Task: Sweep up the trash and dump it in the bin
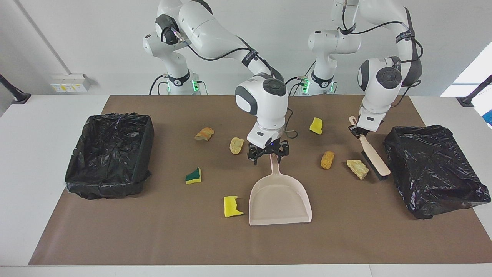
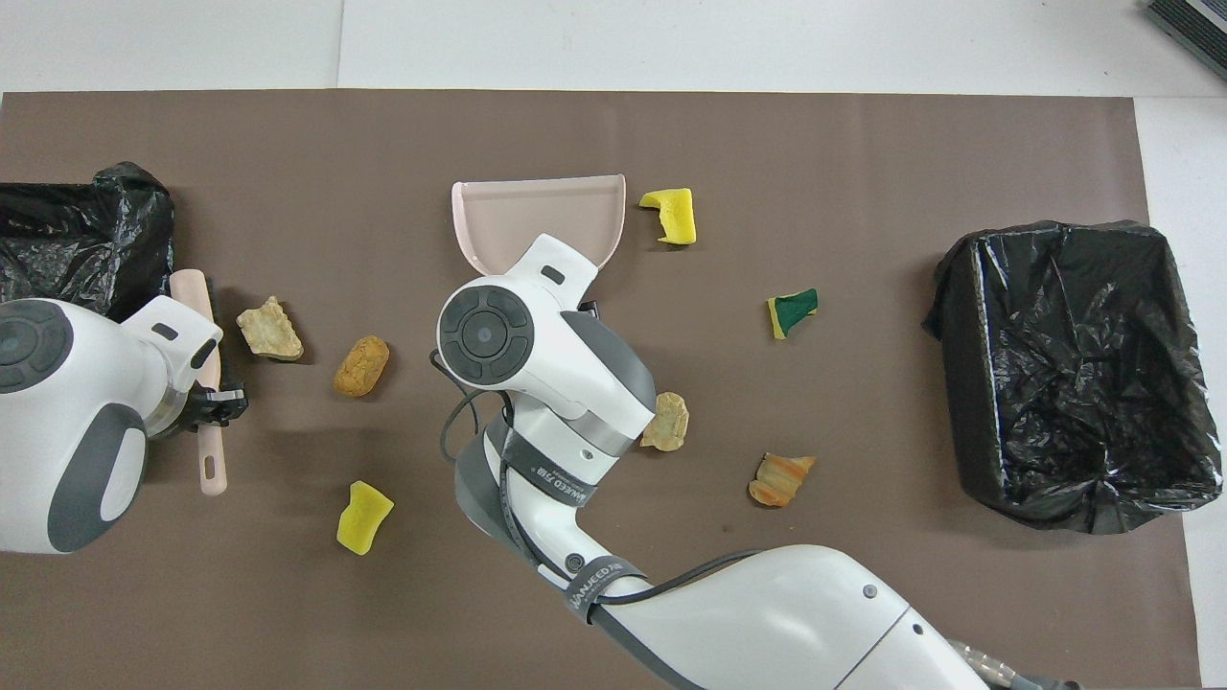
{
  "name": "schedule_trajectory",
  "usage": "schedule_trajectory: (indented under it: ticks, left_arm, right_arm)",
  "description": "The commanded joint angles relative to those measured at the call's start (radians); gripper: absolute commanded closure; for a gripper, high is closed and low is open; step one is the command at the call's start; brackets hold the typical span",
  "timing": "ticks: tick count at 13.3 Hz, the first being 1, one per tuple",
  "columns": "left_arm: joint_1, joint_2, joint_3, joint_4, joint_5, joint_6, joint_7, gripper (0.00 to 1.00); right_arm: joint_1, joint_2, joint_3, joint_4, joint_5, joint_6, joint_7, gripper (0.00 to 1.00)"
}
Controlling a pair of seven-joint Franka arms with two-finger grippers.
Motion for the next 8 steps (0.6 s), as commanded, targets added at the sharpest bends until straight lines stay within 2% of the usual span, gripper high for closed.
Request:
schedule_trajectory:
  ticks: [1,3,5,6,7,8]
  left_arm:
    - [0.016,0.011,-0.012,0.020,0.019,0.002,0.016,1.00]
    - [0.016,0.011,-0.012,0.018,0.019,-0.004,0.018,1.00]
    - [0.008,0.010,-0.012,0.018,0.019,-0.011,0.018,1.00]
    - [0.009,0.011,-0.012,0.020,0.019,-0.010,0.019,1.00]
    - [0.009,0.010,-0.012,0.020,0.019,-0.011,0.019,1.00]
    - [0.008,0.010,-0.012,0.020,0.019,-0.010,0.019,1.00]
  right_arm:
    - [-0.003,0.010,0.004,0.026,-0.034,-0.014,-0.030,0.45]
    - [-0.003,0.004,0.004,0.006,-0.023,-0.014,-0.029,0.48]
    - [-0.008,0.002,0.004,0.005,-0.012,-0.019,-0.027,0.55]
    - [-0.006,-0.001,0.004,0.006,0.003,-0.019,-0.026,0.64]
    - [-0.014,-0.008,0.004,0.006,0.026,-0.028,-0.026,0.77]
    - [-0.021,-0.018,0.004,0.006,0.034,-0.043,-0.027,0.96]
